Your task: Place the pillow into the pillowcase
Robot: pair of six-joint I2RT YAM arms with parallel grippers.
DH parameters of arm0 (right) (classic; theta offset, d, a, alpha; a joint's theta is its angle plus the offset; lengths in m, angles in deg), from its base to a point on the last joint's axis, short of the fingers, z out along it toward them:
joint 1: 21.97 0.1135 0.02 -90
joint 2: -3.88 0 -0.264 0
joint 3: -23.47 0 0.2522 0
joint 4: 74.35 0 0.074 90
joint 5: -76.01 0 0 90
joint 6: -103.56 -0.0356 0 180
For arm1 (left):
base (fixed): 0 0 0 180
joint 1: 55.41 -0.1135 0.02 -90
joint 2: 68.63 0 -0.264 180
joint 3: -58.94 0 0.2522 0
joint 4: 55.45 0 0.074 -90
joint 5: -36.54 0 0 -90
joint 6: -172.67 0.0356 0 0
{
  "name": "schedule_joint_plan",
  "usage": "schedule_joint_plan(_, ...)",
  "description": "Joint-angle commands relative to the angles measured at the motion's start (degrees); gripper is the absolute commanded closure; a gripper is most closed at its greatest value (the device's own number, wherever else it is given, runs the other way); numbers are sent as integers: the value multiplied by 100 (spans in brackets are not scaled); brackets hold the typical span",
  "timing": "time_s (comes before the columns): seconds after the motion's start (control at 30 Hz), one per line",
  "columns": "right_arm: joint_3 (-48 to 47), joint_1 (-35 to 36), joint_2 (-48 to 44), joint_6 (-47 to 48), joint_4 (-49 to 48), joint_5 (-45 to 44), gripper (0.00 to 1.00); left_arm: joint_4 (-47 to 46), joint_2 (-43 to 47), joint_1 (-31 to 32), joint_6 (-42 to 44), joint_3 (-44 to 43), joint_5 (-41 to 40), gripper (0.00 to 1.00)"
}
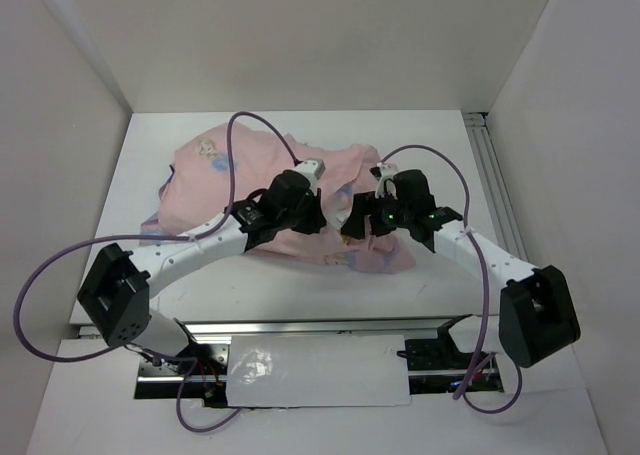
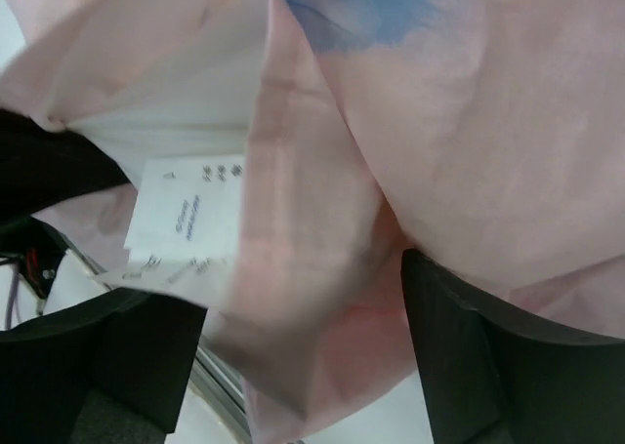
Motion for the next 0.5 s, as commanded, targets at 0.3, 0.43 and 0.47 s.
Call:
schedule_joint_plan(0.3, -196, 90, -1310, 206, 318, -275, 18, 23, -62, 492, 262, -545, -537, 58)
schedule_joint_plan(0.43, -249, 90, -1364, 153, 563, -415, 20, 74, -368, 492, 262, -746, -668, 58)
schedule_joint_plan(0.47, -249, 90, -1364, 153, 625, -503, 22, 75, -456, 492, 201, -799, -738, 58)
